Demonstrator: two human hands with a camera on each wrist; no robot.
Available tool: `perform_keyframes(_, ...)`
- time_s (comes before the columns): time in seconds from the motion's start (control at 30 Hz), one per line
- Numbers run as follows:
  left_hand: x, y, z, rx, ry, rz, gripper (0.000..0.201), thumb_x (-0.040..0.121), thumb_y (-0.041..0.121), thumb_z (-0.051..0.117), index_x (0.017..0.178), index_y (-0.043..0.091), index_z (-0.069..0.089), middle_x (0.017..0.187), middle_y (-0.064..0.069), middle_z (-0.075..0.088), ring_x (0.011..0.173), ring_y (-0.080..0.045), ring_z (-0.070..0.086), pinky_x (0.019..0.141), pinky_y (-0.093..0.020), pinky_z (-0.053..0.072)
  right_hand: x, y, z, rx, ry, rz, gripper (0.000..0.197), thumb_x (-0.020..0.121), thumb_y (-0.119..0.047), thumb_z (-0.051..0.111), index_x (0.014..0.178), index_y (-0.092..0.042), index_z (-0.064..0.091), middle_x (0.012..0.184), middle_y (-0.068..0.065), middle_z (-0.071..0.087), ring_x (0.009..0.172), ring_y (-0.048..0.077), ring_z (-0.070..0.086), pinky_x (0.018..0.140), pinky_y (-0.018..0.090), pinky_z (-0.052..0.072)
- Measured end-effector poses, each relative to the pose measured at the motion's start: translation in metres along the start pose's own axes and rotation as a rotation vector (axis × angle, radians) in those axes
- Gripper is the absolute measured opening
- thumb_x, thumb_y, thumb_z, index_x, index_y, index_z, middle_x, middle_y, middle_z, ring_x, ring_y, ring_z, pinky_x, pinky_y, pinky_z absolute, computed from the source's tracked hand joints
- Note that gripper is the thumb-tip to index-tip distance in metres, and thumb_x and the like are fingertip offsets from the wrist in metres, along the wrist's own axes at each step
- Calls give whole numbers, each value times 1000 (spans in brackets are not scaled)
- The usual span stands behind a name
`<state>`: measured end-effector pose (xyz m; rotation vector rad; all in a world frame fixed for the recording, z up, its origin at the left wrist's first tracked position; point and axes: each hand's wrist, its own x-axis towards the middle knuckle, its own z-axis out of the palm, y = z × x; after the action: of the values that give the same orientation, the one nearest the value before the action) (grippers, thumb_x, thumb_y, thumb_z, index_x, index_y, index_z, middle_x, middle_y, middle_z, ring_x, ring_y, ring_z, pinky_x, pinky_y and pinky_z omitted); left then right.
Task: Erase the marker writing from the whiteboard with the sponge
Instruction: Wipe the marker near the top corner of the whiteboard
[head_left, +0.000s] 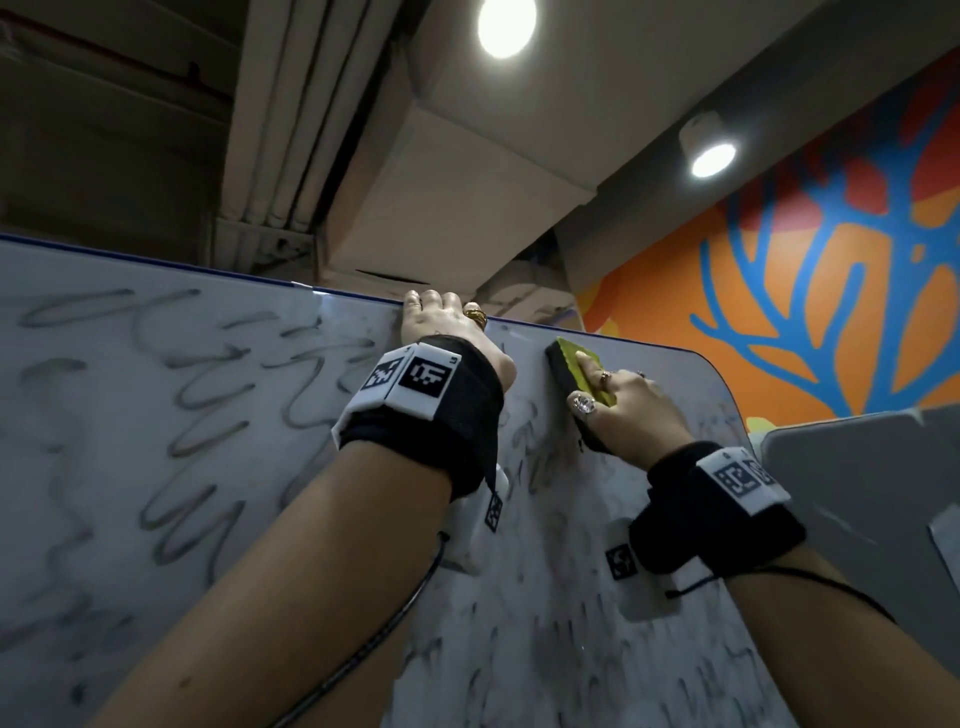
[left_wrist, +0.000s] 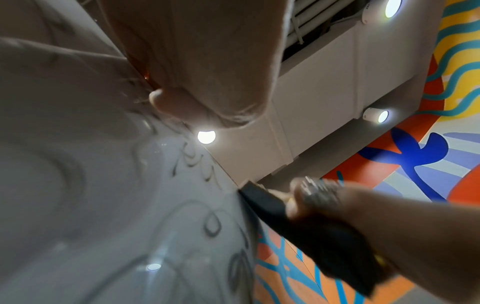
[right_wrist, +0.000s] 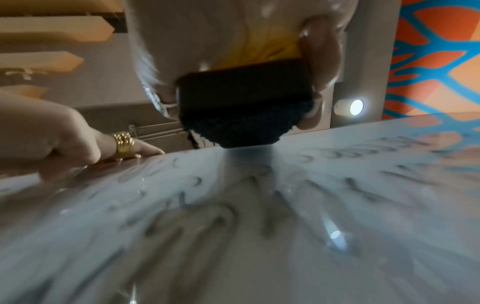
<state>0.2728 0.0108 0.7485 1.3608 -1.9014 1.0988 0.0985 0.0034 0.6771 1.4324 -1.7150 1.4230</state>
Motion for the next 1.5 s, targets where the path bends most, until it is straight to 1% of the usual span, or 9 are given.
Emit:
perform_keyframes(0.13,1,2,2,6,16,-18,64,88,28,33,148,11,20,150,-12,25,141,-31,15,117,-41,3,14,-20,-1,53,36,-57,57,88,-49,48,138,-21,44,121,9,54,113,30,49,91,35,39)
perform_keyframes(0.3,2,-1,4,11,21,-5,65,88,28,35,149,11,20,150,-13,25,141,-31,16,117,-41,4,-31,-17,12,-65,-9,-240,80,71,-57,34,147,-37,18,108,3,46,104,25,49,85,34,43)
perform_keyframes(0.43,2,-4,1,-23,1,11,63,88,30,38,147,12,26,149,-12,27,140,-30,18,116,-41,7,-21,-9,12,-78,7,-145,81,69,-58,33,147,-36,21,116,9,49,110,29,49,85,32,40)
perform_keyframes(0.6,-3,-12,-1,-57,4,49,53,91,28,36,142,12,36,145,-12,33,137,-30,23,115,-40,12,5,-35,12,45,35,-153,66,87,-49,47,145,-23,32,123,13,52,116,32,47,92,34,37)
perform_keyframes(0.87,-13,-30,1,24,36,16,54,95,27,29,145,9,27,146,-12,29,138,-30,22,117,-46,7,-25,-32,23,-53,-27,-230,82,70,-57,32,148,-38,14,122,6,46,113,28,49,88,34,41)
perform_keyframes(1.07,-18,-42,-4,39,15,-2,56,93,27,35,146,12,25,146,-10,29,139,-29,20,117,-45,7,-3,-67,16,52,49,-170,69,85,-54,43,147,-33,22,128,10,47,118,31,47,94,37,39)
perform_keyframes(1.3,-21,-50,-11,-9,19,12,42,91,23,36,131,10,43,137,-11,37,131,-28,30,111,-39,19,-42,-81,27,-78,5,-317,76,83,-58,37,148,-37,5,124,6,42,109,28,50,86,37,43)
perform_keyframes(1.4,-25,-58,-13,-4,27,-1,39,93,23,36,128,9,46,135,-11,39,128,-28,33,106,-36,25,-51,-61,27,-125,-53,-261,83,69,-61,28,147,-41,8,129,3,41,114,28,49,87,34,43)
perform_keyframes(1.5,-27,-68,-18,-44,-1,-1,41,90,16,35,130,10,43,136,-9,38,128,-28,32,105,-36,28,-29,-51,18,-50,-9,-130,75,76,-62,36,146,-41,20,124,5,47,115,29,49,89,35,41)
